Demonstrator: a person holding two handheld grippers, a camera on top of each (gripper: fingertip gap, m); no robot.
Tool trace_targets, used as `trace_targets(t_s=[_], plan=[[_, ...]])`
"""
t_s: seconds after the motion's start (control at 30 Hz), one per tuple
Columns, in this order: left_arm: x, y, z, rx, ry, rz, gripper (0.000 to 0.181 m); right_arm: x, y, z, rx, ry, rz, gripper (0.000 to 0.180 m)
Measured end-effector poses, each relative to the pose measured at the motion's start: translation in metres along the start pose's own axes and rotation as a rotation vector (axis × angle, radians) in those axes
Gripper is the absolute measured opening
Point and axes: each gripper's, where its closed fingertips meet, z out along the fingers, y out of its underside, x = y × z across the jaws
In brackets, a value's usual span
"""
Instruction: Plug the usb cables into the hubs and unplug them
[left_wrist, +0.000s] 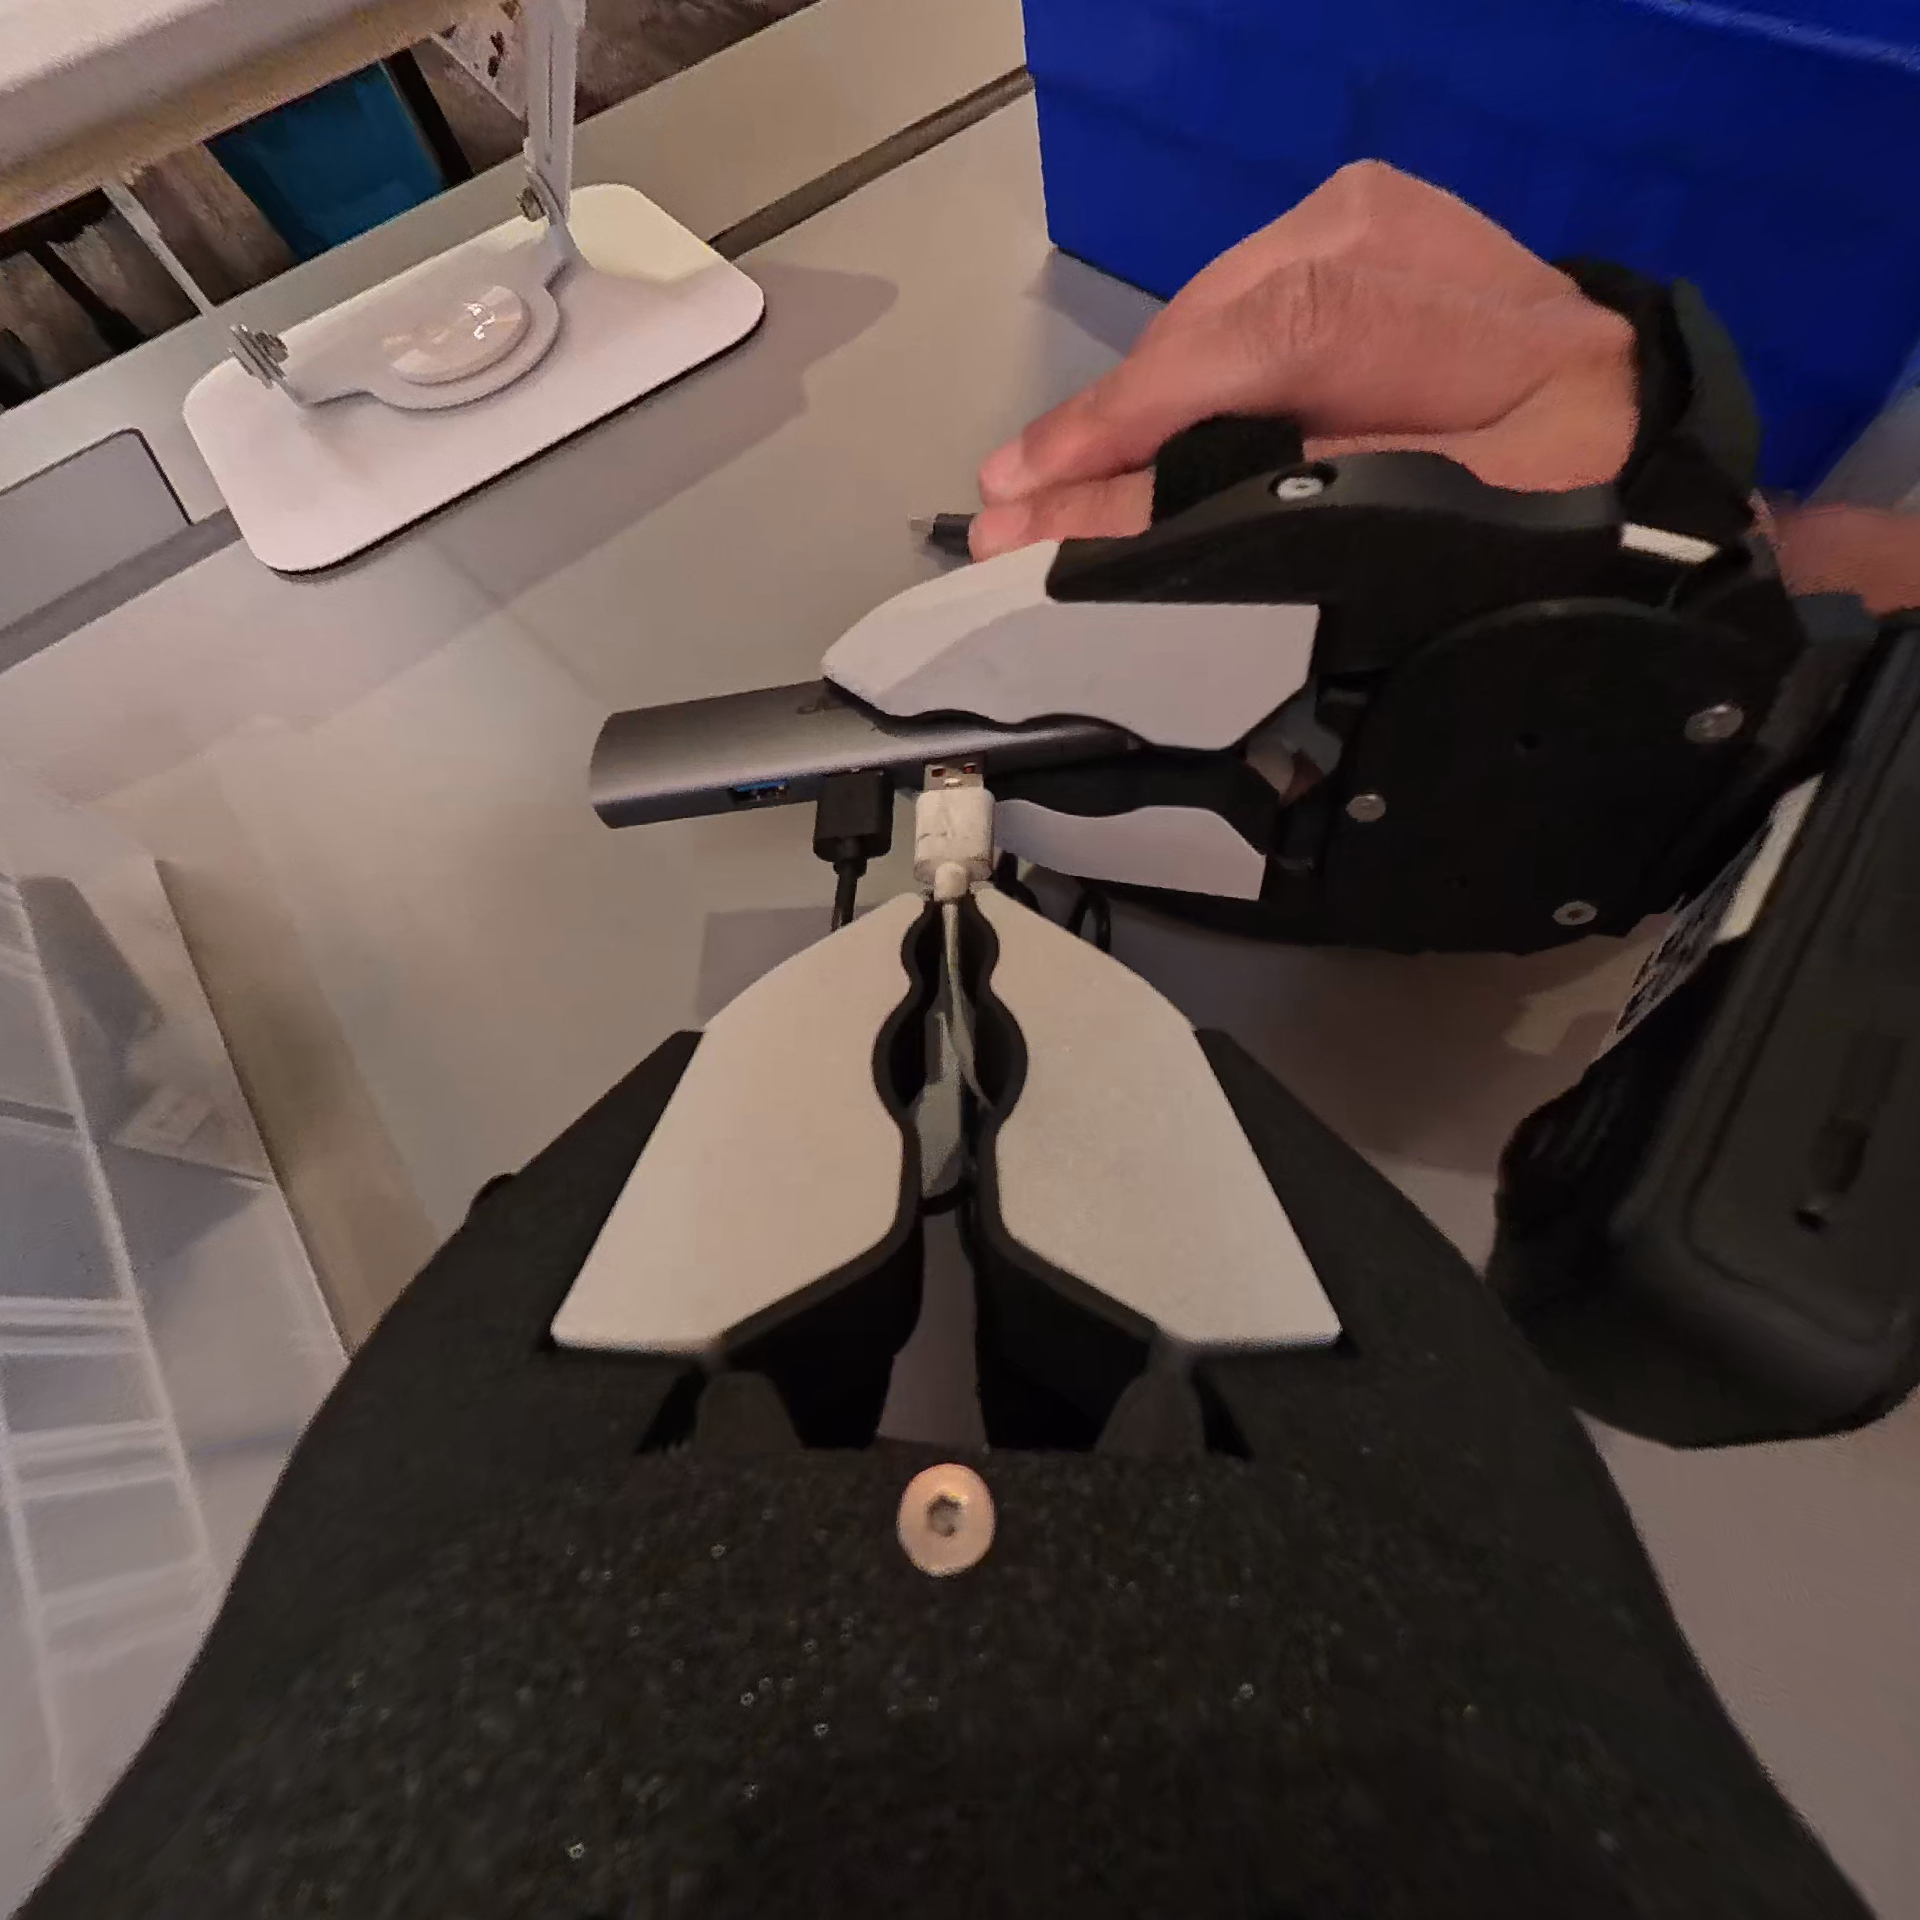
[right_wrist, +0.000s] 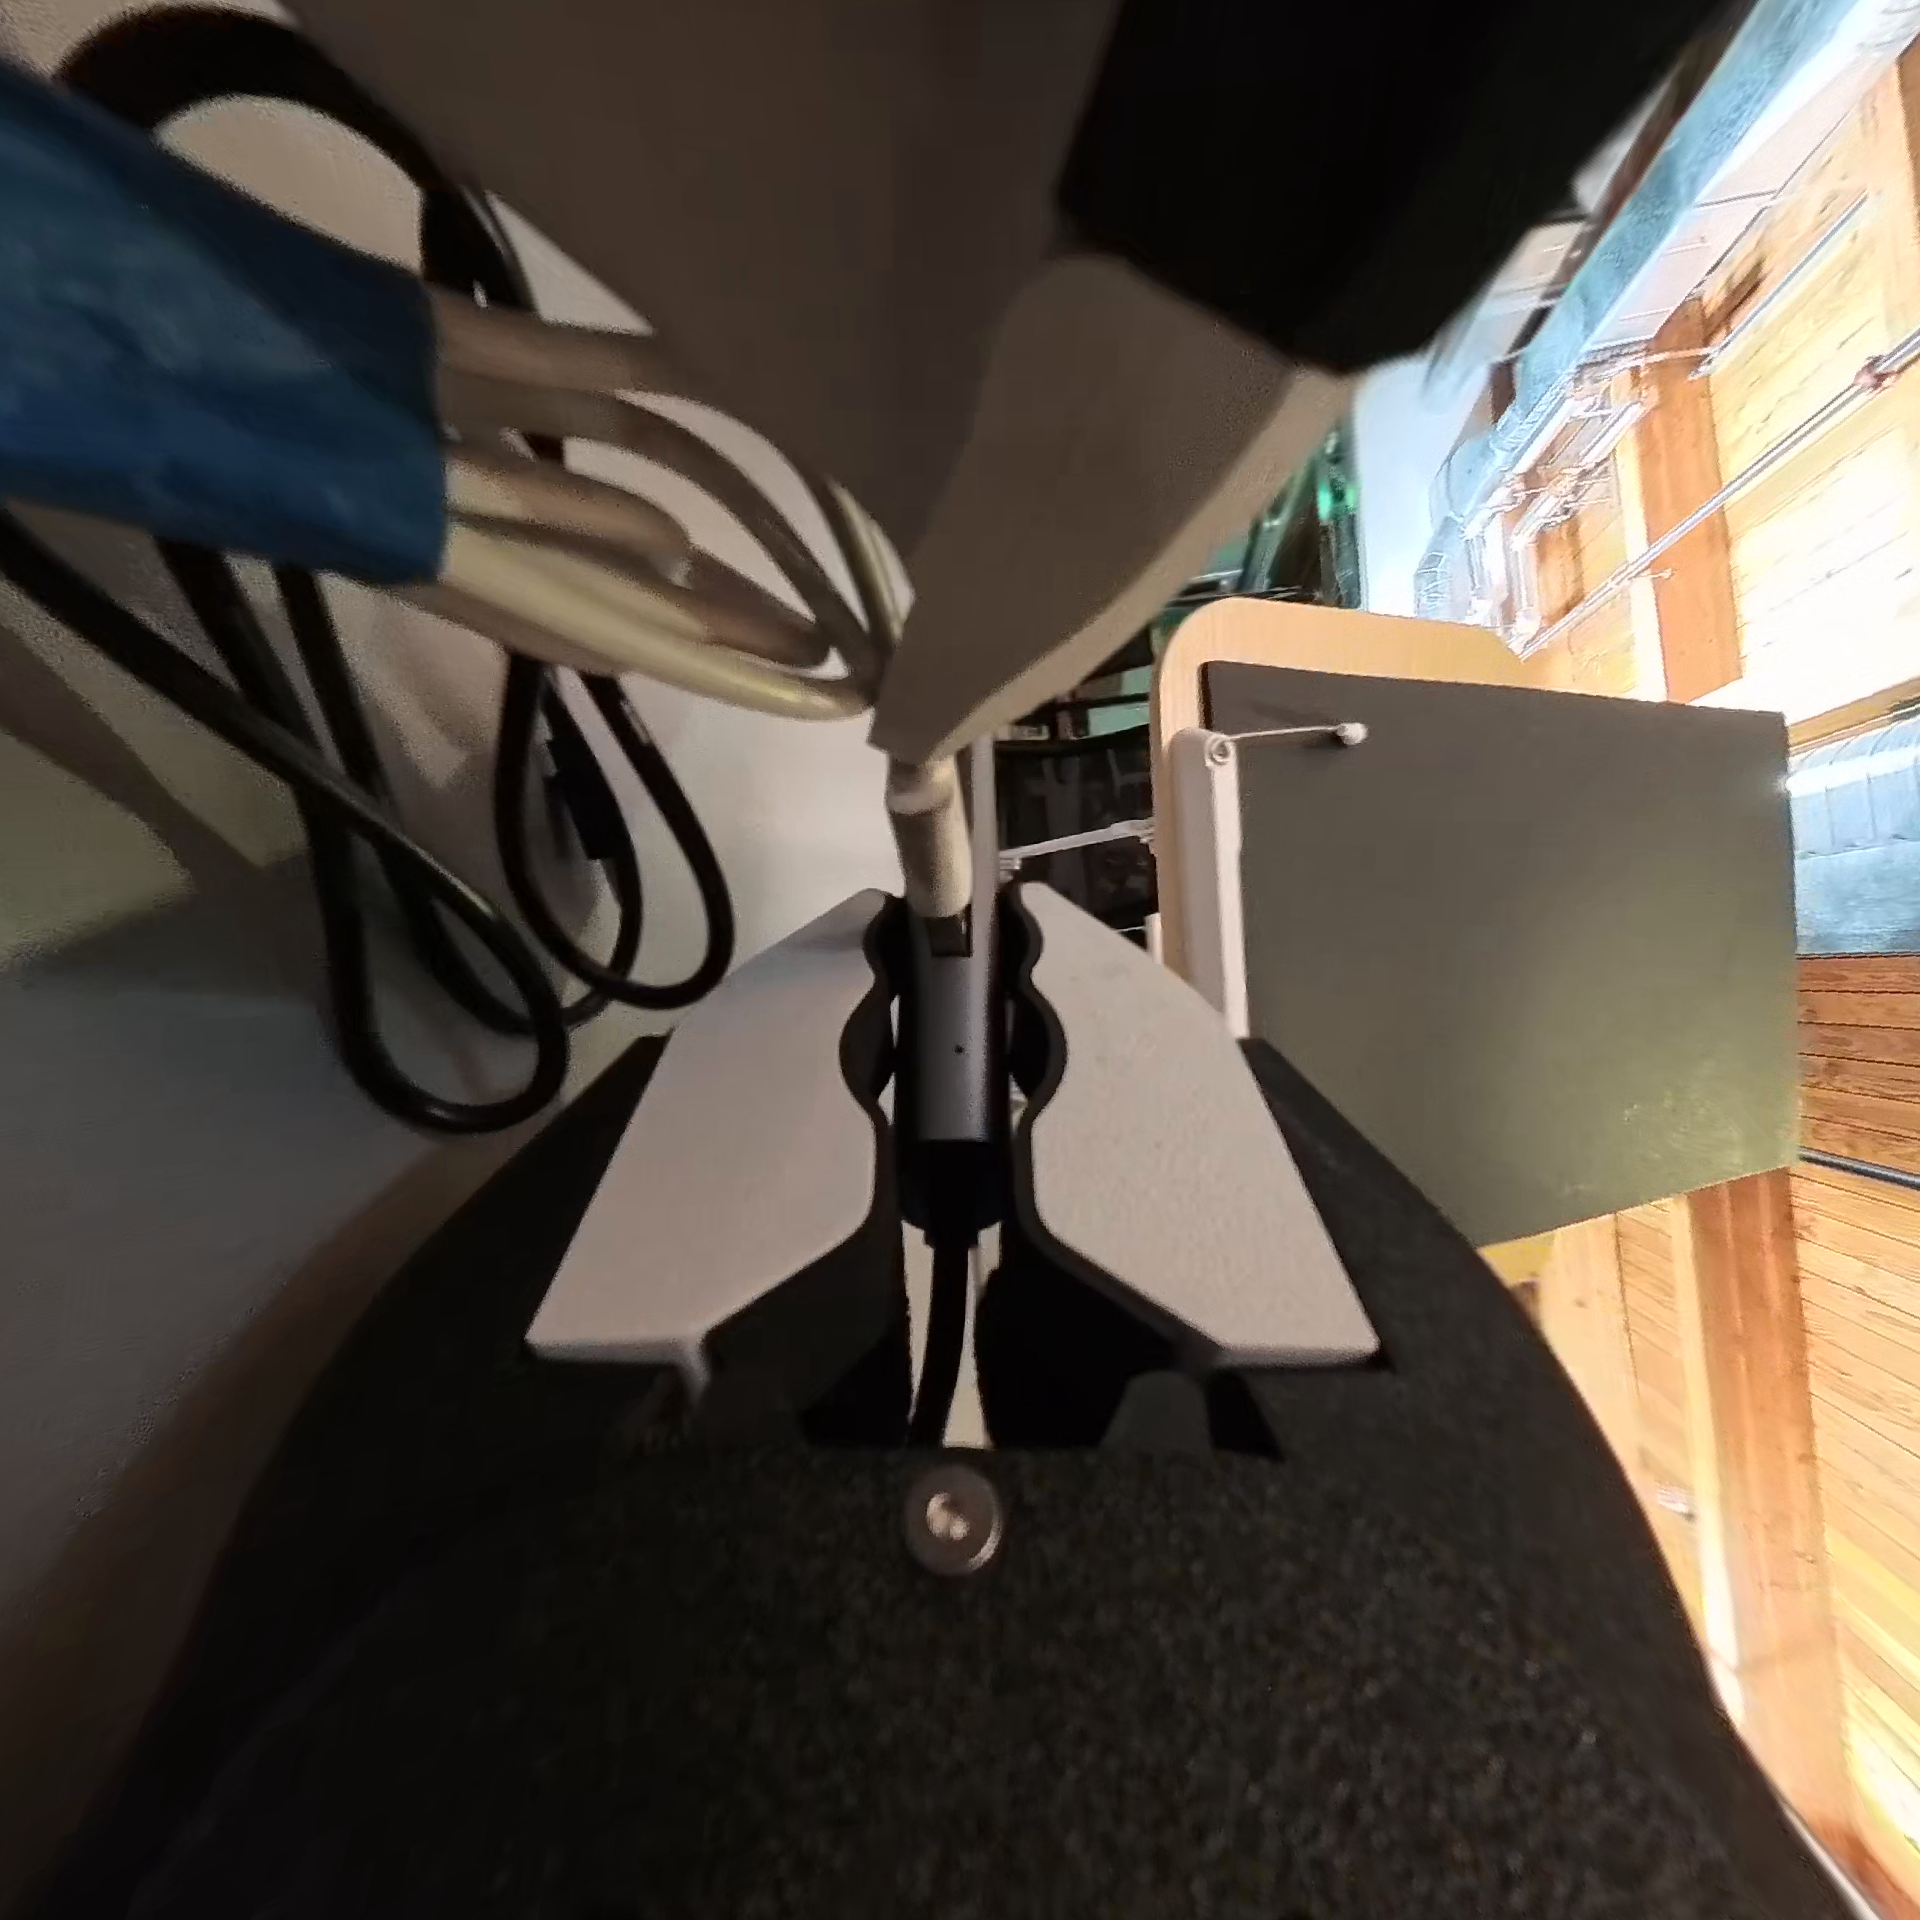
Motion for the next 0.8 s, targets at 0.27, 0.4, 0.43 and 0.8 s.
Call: trace_targets(t_s=[0.27,0.4,0.43,0.8], plan=[[-0.003,-0.005,-0.003,0.034,-0.005,-0.065,0.002,-0.006,-0.001,-0.001,-0.044,-0.01,-0.025,0.017],[-0.002,-0.004,-0.002,0.031,-0.008,-0.078,0.002,-0.005,-0.001,-0.001,-0.064,-0.004,-0.021,0.016],[-0.001,-0.005,-0.003,0.044,-0.006,-0.068,0.002,-0.006,-0.001,-0.001,-0.064,-0.01,-0.014,0.017],[-0.001,0.002,0.001,0.009,-0.061,-0.014,0.003,-0.005,0.001,-0.003,-0.046,-0.019,0.022,0.017]])
